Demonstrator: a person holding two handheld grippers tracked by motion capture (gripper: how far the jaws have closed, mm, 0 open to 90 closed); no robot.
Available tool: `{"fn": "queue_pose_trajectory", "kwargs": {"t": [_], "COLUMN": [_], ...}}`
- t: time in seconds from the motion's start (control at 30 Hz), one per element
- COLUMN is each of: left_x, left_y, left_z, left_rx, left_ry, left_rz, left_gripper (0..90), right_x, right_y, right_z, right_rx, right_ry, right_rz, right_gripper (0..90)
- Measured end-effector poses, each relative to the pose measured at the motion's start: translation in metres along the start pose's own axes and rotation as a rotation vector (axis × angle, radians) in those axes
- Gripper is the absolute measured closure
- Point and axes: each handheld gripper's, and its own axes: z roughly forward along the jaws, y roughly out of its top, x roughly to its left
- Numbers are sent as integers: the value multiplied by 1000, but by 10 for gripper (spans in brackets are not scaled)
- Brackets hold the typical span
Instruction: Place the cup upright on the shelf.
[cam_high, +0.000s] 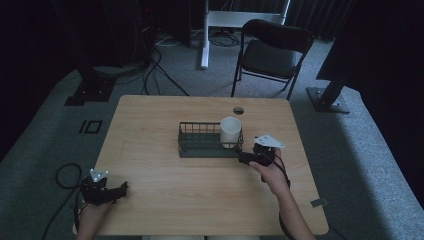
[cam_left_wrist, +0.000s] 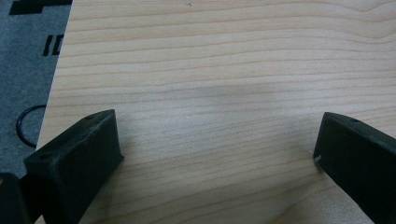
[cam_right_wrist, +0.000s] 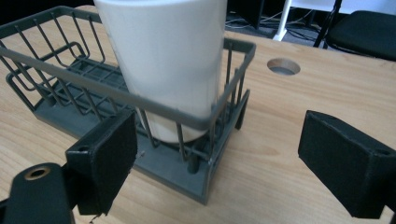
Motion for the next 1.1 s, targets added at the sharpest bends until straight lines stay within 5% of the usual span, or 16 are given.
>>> {"fn": "queue_pose_trajectory", "kwargs": {"t": [1.1], "left_x": [0], "left_y": [0], "left_z": [0], "left_rx": [0], "left_ry": [0], "left_rz": [1], "left_gripper": [8], "right_x": [-36], "right_y": [-59], "right_z": [-15], "right_rx": [80], "right_ry": [-121], "right_rz": [80], "right_gripper": [117]}}
